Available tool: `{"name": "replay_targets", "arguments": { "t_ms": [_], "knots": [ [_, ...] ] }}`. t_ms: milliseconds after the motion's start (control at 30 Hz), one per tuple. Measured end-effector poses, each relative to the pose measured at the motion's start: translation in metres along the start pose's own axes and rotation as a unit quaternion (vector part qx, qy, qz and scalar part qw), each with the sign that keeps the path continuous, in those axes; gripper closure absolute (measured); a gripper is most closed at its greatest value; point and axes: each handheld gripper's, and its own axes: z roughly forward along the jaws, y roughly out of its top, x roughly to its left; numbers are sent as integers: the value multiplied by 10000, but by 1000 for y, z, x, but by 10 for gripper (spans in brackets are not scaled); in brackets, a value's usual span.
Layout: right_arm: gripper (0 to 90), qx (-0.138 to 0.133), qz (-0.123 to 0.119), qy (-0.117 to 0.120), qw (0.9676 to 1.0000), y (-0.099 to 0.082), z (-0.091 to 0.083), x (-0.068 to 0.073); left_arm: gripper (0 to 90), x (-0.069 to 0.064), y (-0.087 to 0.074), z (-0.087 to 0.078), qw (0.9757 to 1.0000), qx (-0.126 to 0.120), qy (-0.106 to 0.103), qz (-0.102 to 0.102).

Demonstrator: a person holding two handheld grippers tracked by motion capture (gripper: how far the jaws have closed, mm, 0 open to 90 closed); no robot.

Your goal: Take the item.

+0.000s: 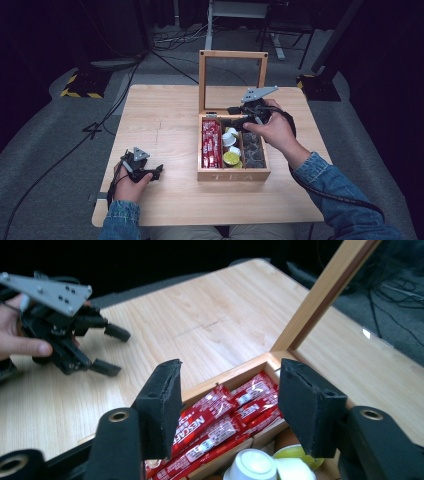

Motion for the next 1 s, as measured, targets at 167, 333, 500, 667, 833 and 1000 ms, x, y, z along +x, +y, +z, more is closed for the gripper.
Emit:
{"name": "replay_targets", "arguments": {
  "t_ms": [167,333,500,667,833,1000],
  "knots": [
    [423,210,5,29,9998,-3,14,6,211,0,0,-1,10000,9,1,-1],
    [416,358,38,124,9993,-8,28,12,210,0,0,-1,10000,6,4,3],
    [400,488,195,165,9985,-14,38,15,208,0,0,-1,10000,2,-3,-5],
    [400,679,246,184,9972,-21,48,16,196,0,0,0,10000,8,-19,-2],
    [400,827,269,211,9960,-26,57,19,193,0,1,1,10000,10,-23,-9],
    [400,973,299,260,9945,-31,66,22,193,0,1,1,10000,11,-22,-8]
  ]
}}
